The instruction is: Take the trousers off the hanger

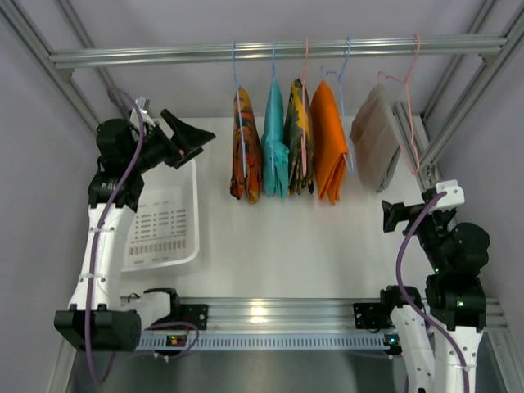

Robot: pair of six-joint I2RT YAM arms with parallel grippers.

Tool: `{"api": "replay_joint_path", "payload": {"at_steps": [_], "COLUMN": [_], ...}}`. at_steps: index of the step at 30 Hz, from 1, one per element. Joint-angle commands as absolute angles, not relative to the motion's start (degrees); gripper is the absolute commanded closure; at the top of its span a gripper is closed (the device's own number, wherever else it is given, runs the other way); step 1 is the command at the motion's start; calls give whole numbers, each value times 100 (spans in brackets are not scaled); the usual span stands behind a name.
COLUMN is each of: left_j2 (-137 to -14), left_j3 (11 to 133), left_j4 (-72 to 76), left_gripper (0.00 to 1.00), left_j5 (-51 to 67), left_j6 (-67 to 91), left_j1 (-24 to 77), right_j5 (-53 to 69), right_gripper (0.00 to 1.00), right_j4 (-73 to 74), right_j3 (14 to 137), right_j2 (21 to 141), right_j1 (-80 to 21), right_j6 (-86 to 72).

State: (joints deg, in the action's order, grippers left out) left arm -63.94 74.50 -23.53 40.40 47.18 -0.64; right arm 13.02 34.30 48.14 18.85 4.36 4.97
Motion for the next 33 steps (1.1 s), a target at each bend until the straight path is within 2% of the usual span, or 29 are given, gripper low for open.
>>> {"api": "replay_joint_path", "payload": {"at_steps": [1, 7, 12, 17, 20, 25, 30, 31, 33], "left_j2": [-6653, -7004, -7567, -8085, -8252, -8367, -8209, -8174, -8156], "left_j3": [7585, 7392, 7514, 7699, 7691, 7655, 7497, 7497, 7497], "left_j4": [-1092, 208, 1114, 1406, 1651, 2118, 2355, 2373, 2277], "left_gripper": [11, 14, 19, 23, 30, 46, 53, 58, 60], "left_j5": [4307, 3876, 3920, 4060, 4122, 4377, 4465, 4474, 4474], "left_j6": [6010, 6512, 6803, 6855, 6969, 7224, 7444, 7540, 7663], "left_j1": [245, 1001, 1230, 1459, 1485, 1503, 1494, 1494, 1485], "right_j5": [1187, 1134, 1134, 1125, 1116, 1099, 1107, 1116, 1116], "right_gripper": [1, 1, 1, 0, 1, 0, 1, 1, 0], "right_j4": [3498, 3481, 3428, 3428, 3436, 3463, 3428, 3428, 3419], "right_j3": [5071, 5106, 5080, 5063, 5080, 4992, 4913, 4904, 4896], "right_j2": [1969, 2092, 2145, 2136, 2127, 2048, 2013, 2004, 2013], "right_j1": [501, 501, 501, 501, 501, 501, 501, 501, 501], "right_j6": [589, 633, 642, 659, 720, 765, 730, 729, 729]}}
